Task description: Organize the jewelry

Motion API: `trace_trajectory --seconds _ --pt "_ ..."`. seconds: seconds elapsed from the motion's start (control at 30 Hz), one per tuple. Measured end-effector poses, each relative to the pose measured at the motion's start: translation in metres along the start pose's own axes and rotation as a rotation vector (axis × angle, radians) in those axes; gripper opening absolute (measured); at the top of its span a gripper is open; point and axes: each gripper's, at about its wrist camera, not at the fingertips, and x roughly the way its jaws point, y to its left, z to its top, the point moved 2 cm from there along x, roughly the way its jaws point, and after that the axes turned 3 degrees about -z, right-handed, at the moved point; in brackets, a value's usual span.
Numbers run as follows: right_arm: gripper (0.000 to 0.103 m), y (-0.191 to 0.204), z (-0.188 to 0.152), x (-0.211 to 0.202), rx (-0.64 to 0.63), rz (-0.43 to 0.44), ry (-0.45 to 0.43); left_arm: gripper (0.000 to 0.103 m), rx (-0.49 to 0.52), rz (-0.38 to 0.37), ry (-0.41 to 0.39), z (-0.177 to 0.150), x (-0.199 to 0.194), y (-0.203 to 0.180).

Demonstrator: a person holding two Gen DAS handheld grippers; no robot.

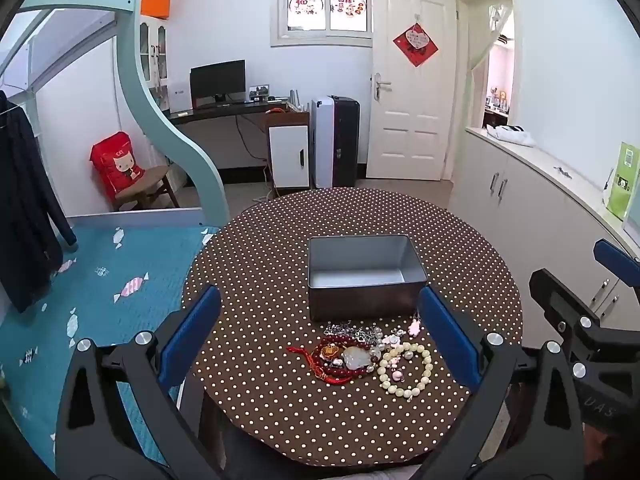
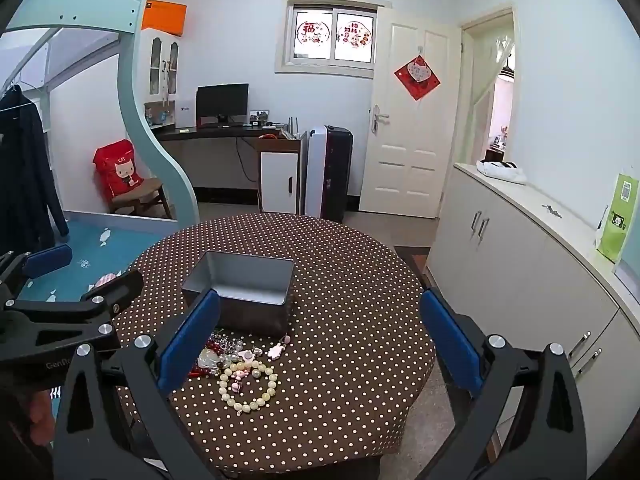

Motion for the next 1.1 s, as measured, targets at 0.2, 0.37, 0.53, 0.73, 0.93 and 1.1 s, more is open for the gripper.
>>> trace_trajectory --seconds 0.2,0.37,0.53,0.73,0.93,1.1 --pt "0.096 0.0015 -0.0014 0.0009 0.002 0.004 0.007 0.098 0.0 -0.005 0.006 -0.0037 0.0023 0.0024" --pt "0.096 0.0011 -0.0012 0.0034 0.007 0.019 0.021 0.098 -0.003 -0.01 0.016 -0.0048 0.0048 0.0053" --pt "0.096 0.0011 -0.001 0.0021 0.003 0.017 0.017 0.098 -0.004 -0.015 0.016 -0.0045 0.0052 0.0059" --pt "0.096 -0.0013 -0.0053 0.0027 0.023 0.024 0.02 0.098 0.001 -0.019 0.02 -0.0067 0.0055 0.0049" --pt "0.096 0.0022 -0.0052 0.0 0.011 0.01 0.017 0.098 -0.001 -0.021 0.02 -0.0072 0.0043 0.0055" --pt "0.096 0.0029 -0.0052 -0.0002 0.008 0.014 0.018 0.098 -0.002 -0.015 0.019 -0.0077 0.0029 0.0059"
